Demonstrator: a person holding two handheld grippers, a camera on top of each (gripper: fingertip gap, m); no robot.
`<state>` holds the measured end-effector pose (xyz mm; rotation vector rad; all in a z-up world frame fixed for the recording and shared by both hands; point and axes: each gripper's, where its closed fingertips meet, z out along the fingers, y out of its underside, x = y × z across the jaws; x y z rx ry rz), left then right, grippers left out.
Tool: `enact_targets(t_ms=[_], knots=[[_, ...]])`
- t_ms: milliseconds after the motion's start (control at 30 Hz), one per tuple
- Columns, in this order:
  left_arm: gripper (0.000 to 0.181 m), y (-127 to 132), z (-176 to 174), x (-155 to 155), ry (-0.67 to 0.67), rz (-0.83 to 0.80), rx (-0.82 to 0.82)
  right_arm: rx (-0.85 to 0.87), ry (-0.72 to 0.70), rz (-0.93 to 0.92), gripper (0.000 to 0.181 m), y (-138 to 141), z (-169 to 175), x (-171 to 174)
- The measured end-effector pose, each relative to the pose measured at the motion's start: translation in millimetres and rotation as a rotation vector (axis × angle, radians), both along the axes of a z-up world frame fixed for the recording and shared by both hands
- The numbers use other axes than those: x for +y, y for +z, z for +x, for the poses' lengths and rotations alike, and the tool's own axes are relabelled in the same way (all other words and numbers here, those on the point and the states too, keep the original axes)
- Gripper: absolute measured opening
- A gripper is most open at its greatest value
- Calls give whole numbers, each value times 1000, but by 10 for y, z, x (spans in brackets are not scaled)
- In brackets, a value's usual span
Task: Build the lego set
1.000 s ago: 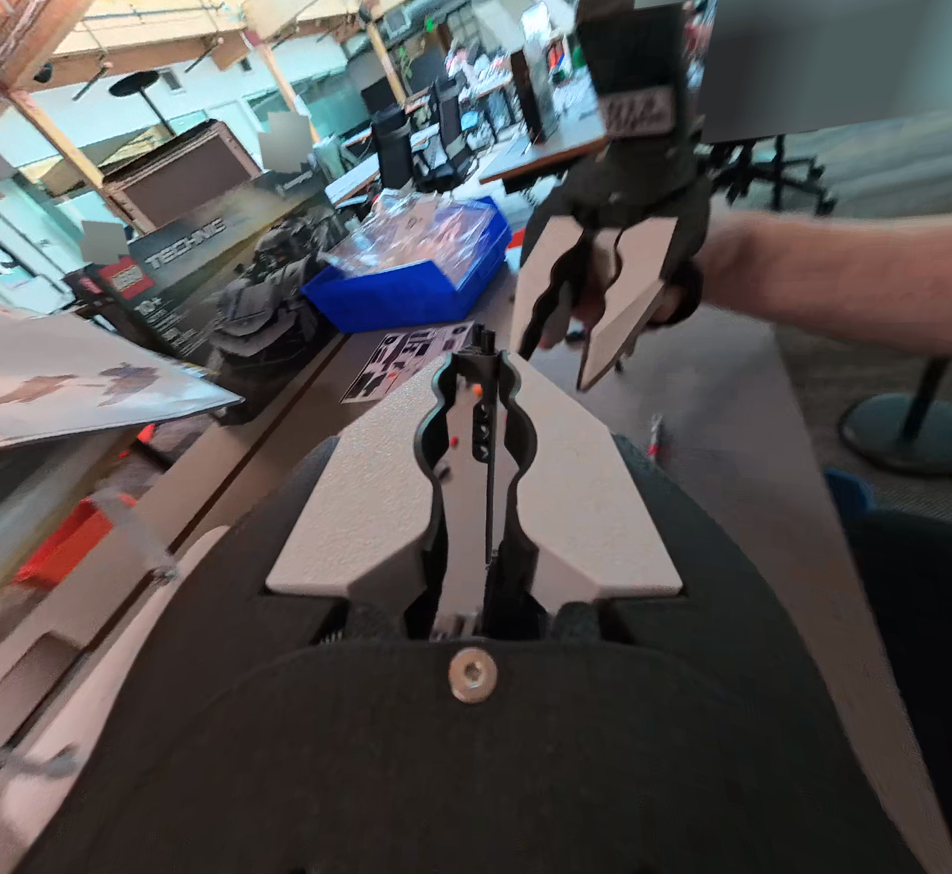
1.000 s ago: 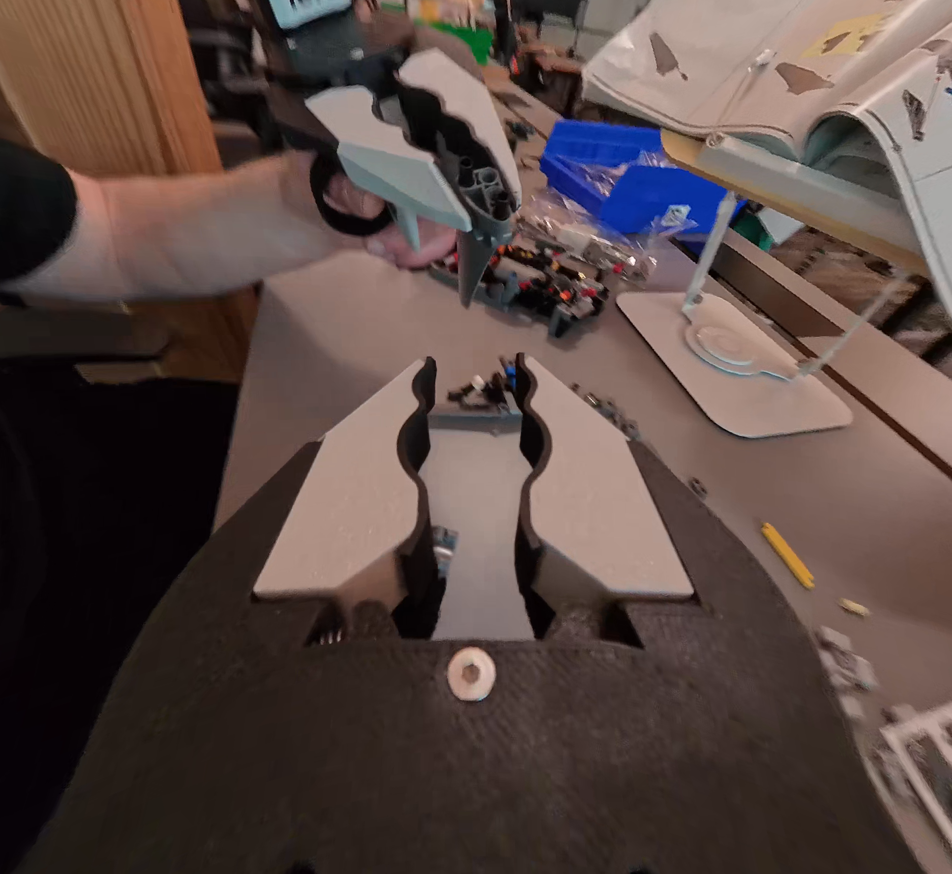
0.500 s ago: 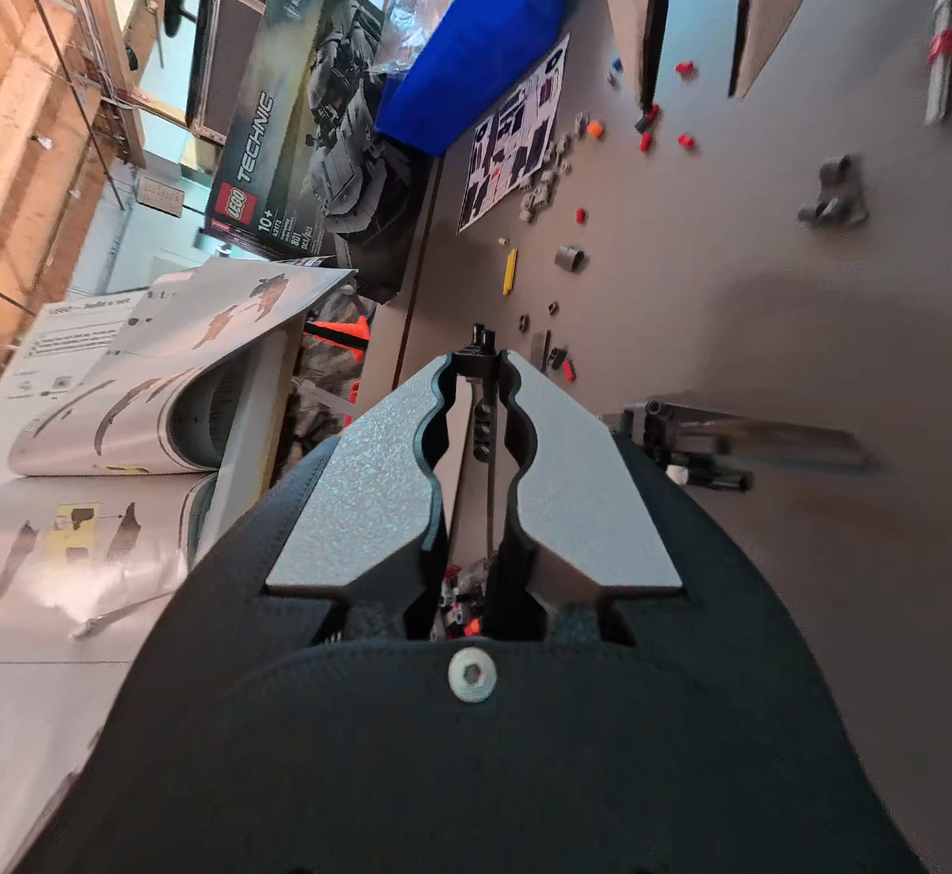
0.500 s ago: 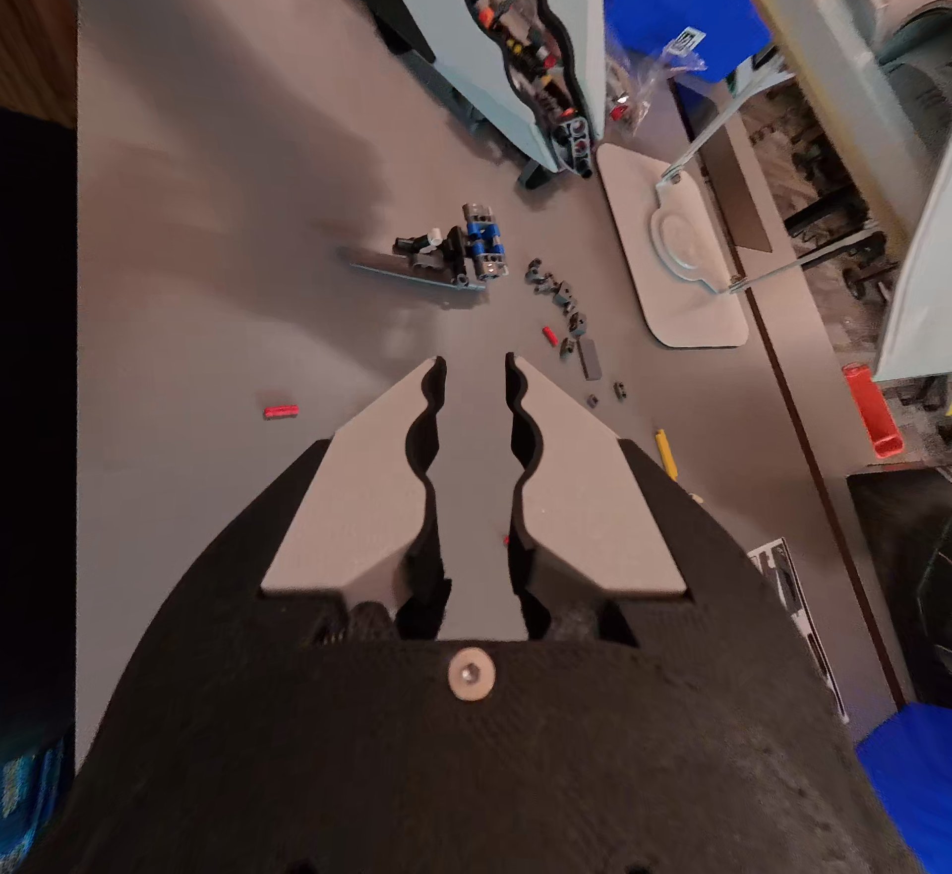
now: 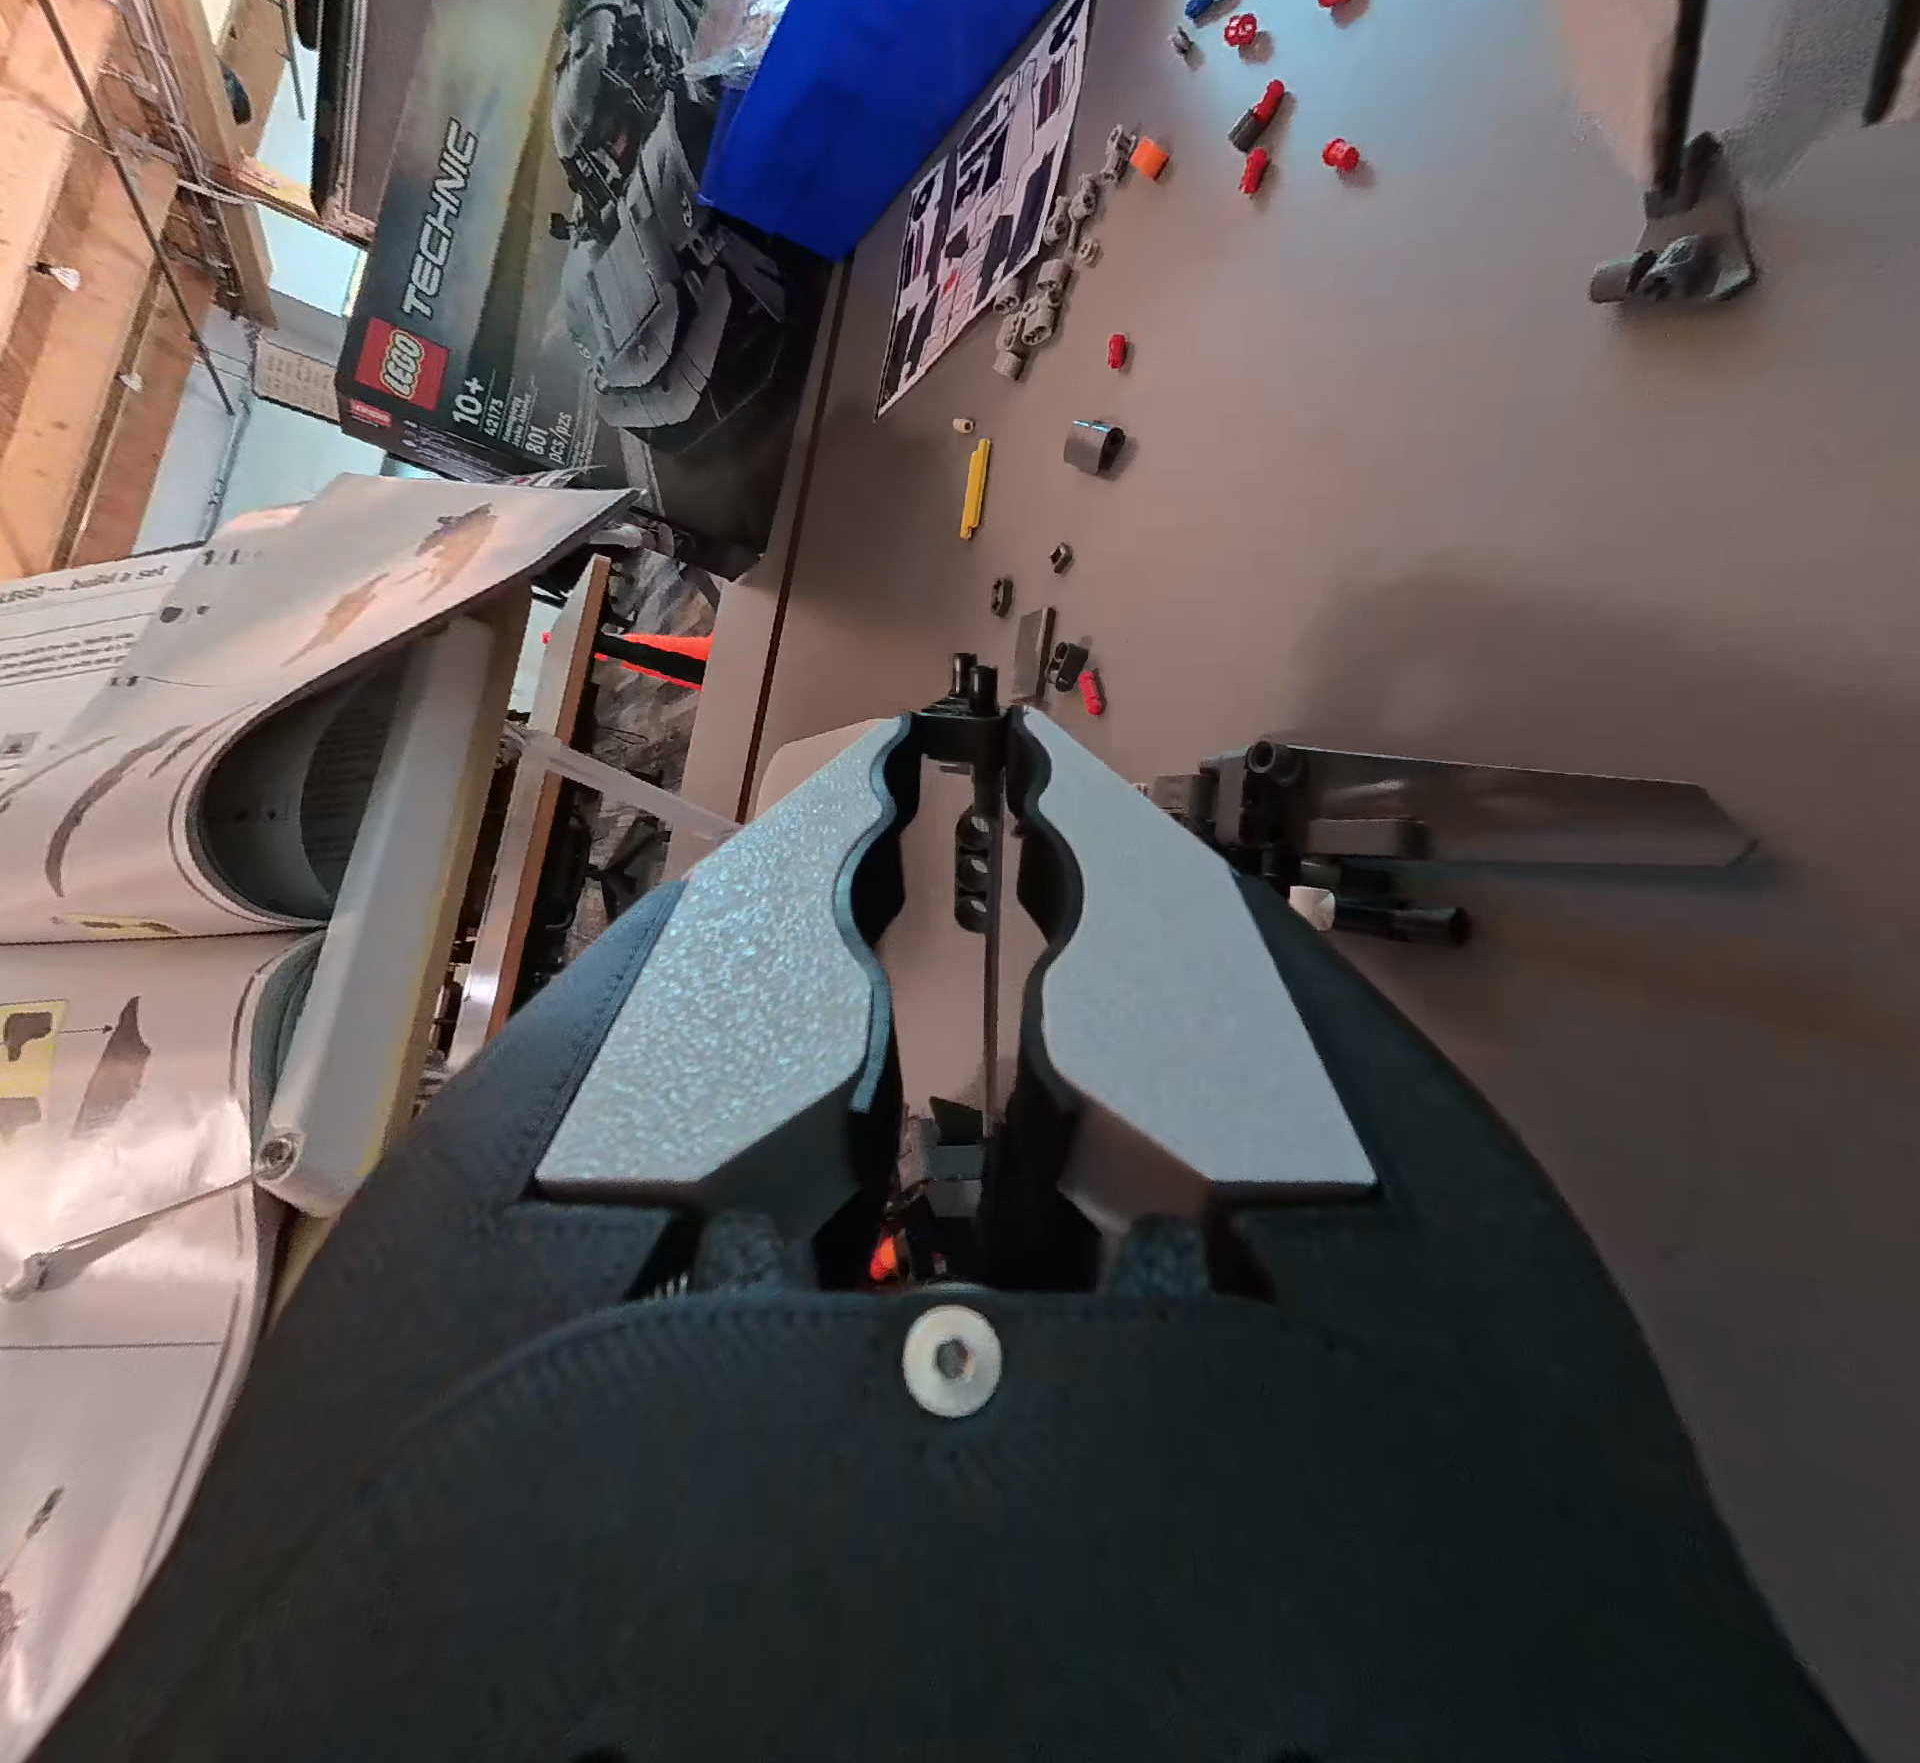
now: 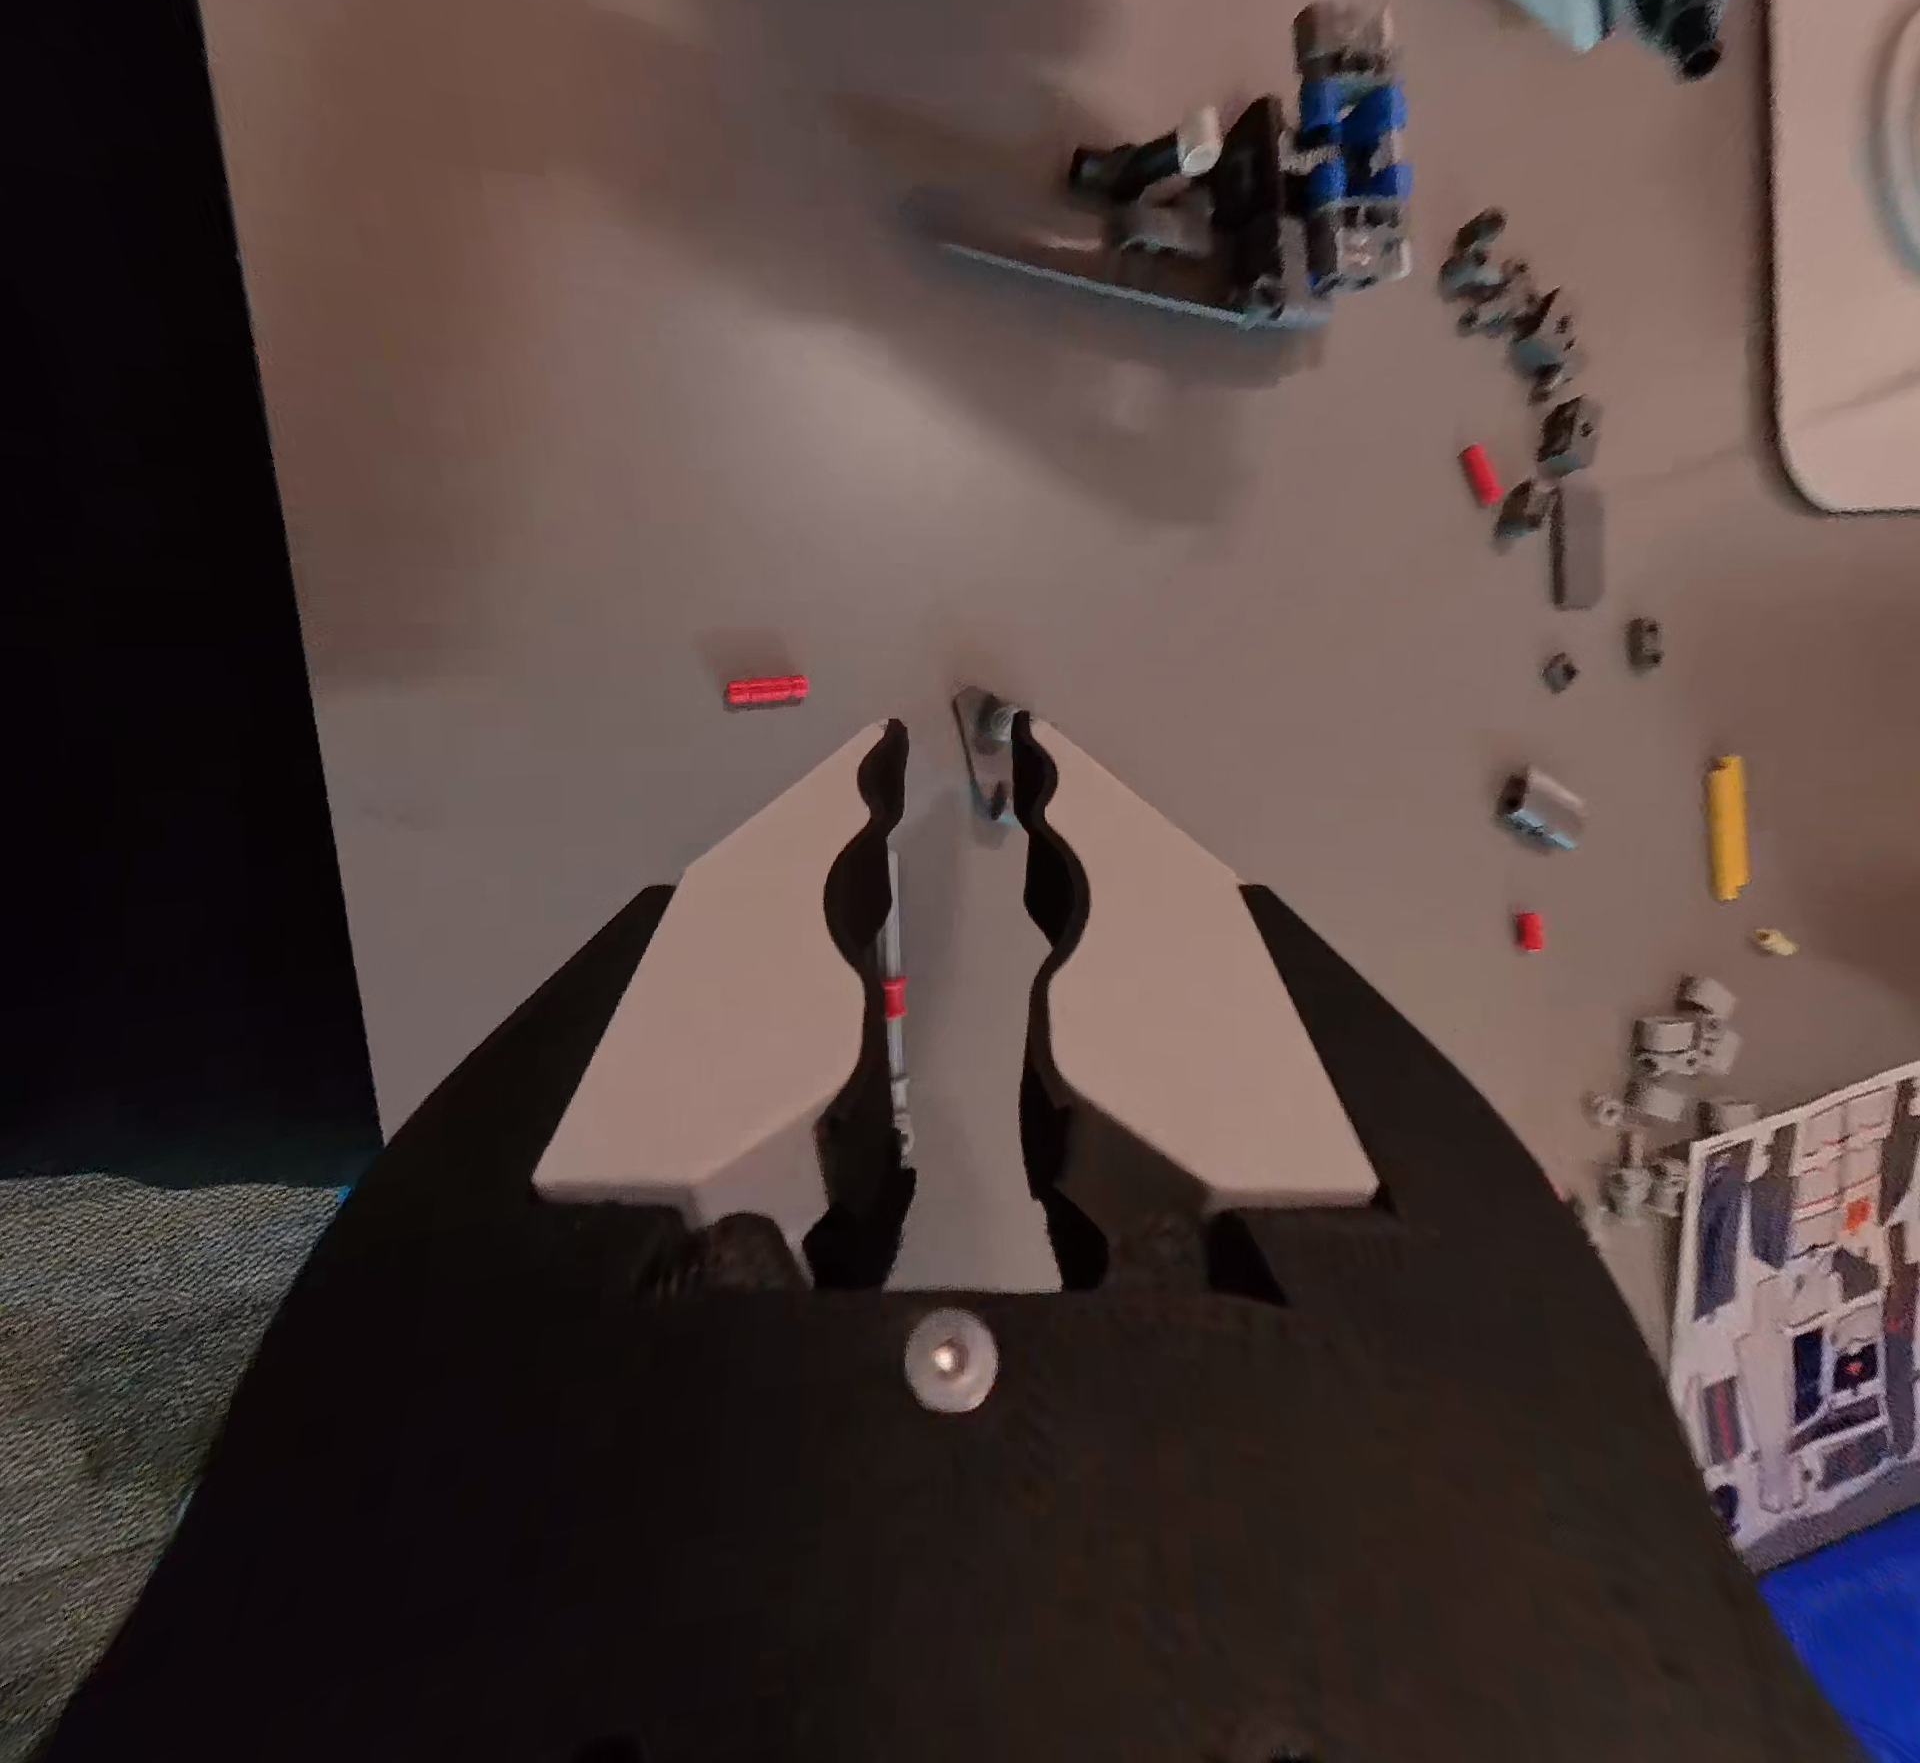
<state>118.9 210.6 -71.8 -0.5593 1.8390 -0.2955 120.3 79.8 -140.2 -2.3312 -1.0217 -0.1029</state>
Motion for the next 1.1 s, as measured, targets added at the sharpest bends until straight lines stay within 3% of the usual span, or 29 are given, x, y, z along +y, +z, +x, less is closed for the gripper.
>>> enact_targets(t_ms=[33,233,400,533,833,967,1100], knots=[[13,-10,-3,-6,-1,-4,5,-8,-27,-12,18,-52,26,4],[13,-3,4,-38,-10,-8,6,32,-104,-9,25,-119,81,42],[13,-15,8,-58,-15,-2,11,91,-135,-47,19,-137,94,77],[13,-8,-1,-65,-15,-9,12,118,-135,-52,1,-162,113,116],[13,-11,-14,-76,-20,-12,17,133,-117,-44,0,-139,136,111],[13,17,-18,-75,-21,-21,11,118,-101,-19,17,-21,160,73],[13,19,-13,-87,-25,-15,12,-23,-56,-45,20,-127,224,68]])
